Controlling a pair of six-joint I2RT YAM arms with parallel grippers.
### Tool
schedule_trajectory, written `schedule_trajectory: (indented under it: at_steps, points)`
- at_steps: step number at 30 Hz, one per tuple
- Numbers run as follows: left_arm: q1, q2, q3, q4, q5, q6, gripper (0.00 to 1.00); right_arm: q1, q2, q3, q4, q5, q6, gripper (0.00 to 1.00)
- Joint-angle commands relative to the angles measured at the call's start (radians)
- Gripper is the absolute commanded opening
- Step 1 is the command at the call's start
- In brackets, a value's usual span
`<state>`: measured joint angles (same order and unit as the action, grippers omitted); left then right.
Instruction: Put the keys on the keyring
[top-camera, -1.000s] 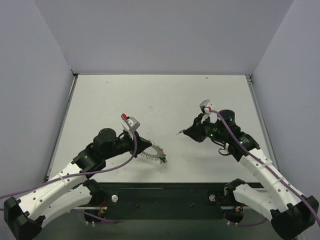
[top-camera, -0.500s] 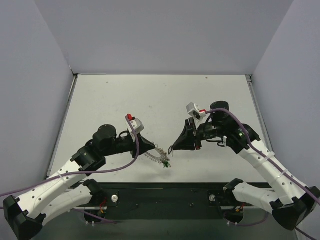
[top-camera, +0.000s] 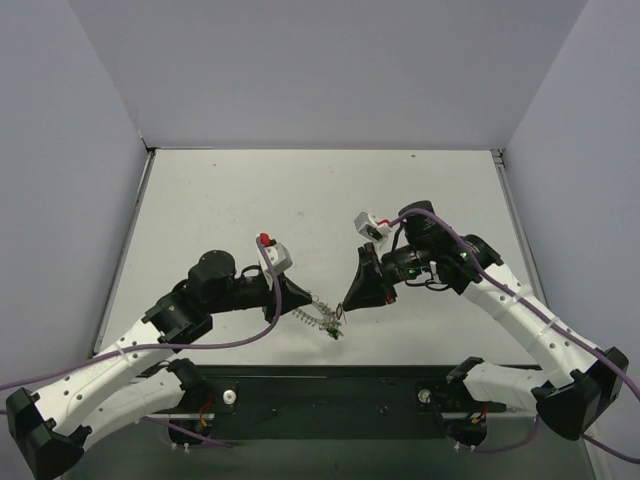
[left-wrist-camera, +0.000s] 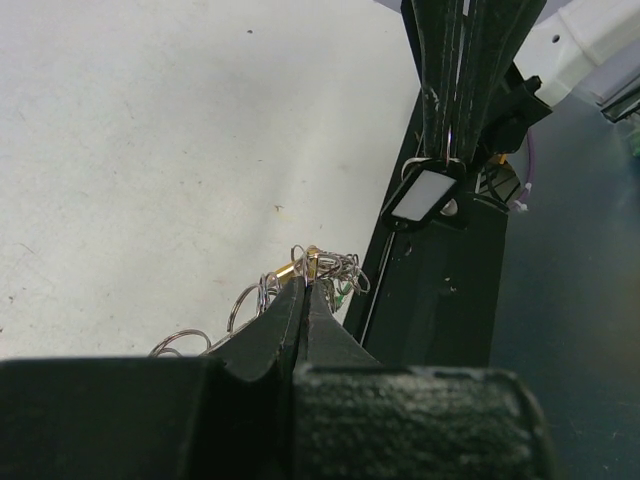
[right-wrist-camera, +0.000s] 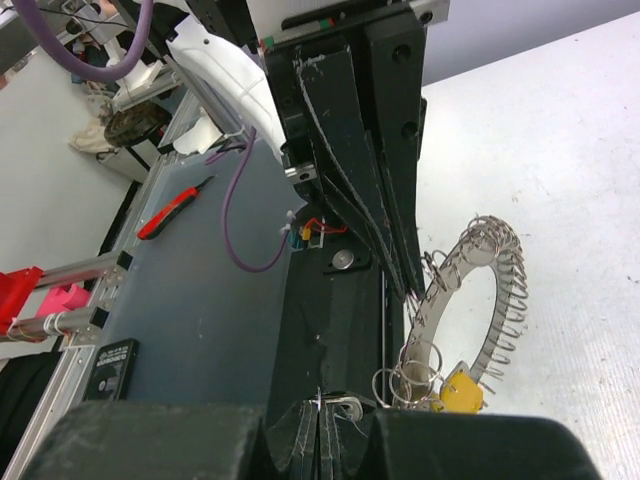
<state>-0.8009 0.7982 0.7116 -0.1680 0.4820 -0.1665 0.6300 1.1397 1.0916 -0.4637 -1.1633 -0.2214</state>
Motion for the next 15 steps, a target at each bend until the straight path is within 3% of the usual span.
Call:
schedule_trajectory:
  at_steps: [1,11,15]
  points:
    - [-0.041,-0.011,0.069,0.053,-0.023,0.045,0.0,0.007,0.006,0.059,-0.044,-0.042,-0.068,0.0]
    - [-0.193,-0.037,0.052,0.093,-0.146,0.162,0.0,0.037,0.048,0.129,-0.165,-0.061,-0.16,0.0]
    - [-0.221,-0.048,0.017,0.189,-0.151,0.191,0.0,0.05,0.06,0.151,-0.213,-0.047,-0.197,0.0]
